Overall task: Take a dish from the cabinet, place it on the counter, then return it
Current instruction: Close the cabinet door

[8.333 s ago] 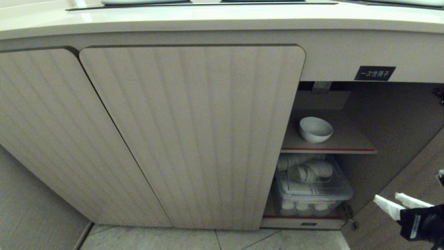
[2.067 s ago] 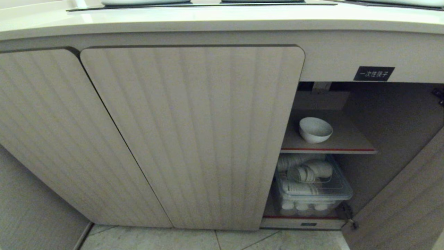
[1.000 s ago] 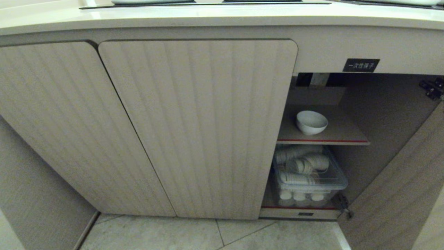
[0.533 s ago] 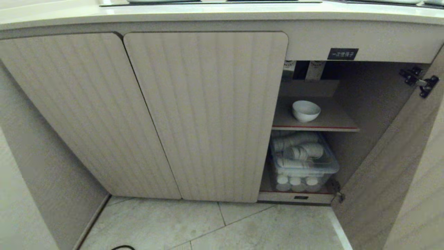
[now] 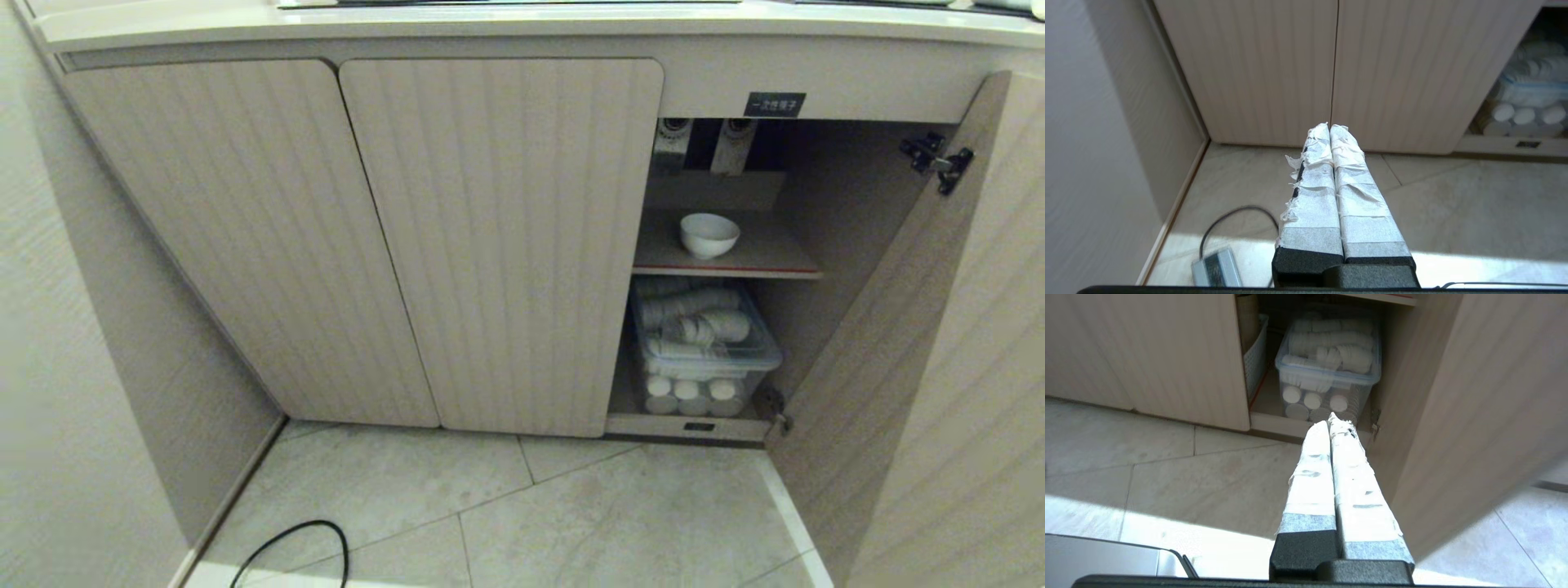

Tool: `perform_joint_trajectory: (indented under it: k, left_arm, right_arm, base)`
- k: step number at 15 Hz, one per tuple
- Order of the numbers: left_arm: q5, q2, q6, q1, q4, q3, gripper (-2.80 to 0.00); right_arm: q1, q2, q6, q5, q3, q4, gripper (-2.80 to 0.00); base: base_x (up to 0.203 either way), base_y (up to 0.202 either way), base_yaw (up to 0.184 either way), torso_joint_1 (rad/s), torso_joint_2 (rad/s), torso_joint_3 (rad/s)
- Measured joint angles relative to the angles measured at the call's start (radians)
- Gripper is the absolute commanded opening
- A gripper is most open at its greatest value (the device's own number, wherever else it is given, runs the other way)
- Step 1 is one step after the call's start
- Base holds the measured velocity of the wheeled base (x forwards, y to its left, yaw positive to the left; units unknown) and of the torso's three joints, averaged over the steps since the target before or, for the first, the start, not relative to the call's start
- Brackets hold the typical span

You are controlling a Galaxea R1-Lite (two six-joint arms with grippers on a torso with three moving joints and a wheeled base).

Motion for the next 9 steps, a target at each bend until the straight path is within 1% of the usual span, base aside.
perform_joint_trajectory:
  k: [2, 3, 9]
  left_arm:
    - [0.0, 0.0, 0.0, 0.0, 0.0, 0.0, -2.8]
    - [0.0, 0.0, 0.0, 0.0, 0.0, 0.0, -2.8]
    - [0.0, 0.0, 0.0, 0.0, 0.0, -0.001, -2.8]
  right_arm:
    - [0.0, 0.0, 0.0, 0.0, 0.0, 0.0, -2.8]
    - [0.0, 0.0, 0.0, 0.0, 0.0, -0.001, -2.8]
    - [0.0, 0.0, 0.0, 0.0, 0.0, 0.0, -2.8]
  base:
    - [-0.179, 0.0, 0.004, 0.002, 0.0, 0.002]
    - [-0.109, 0.0, 0.006, 0.003, 0.0, 0.002]
    - [0.0, 0.0, 0.0, 0.0, 0.0, 0.0]
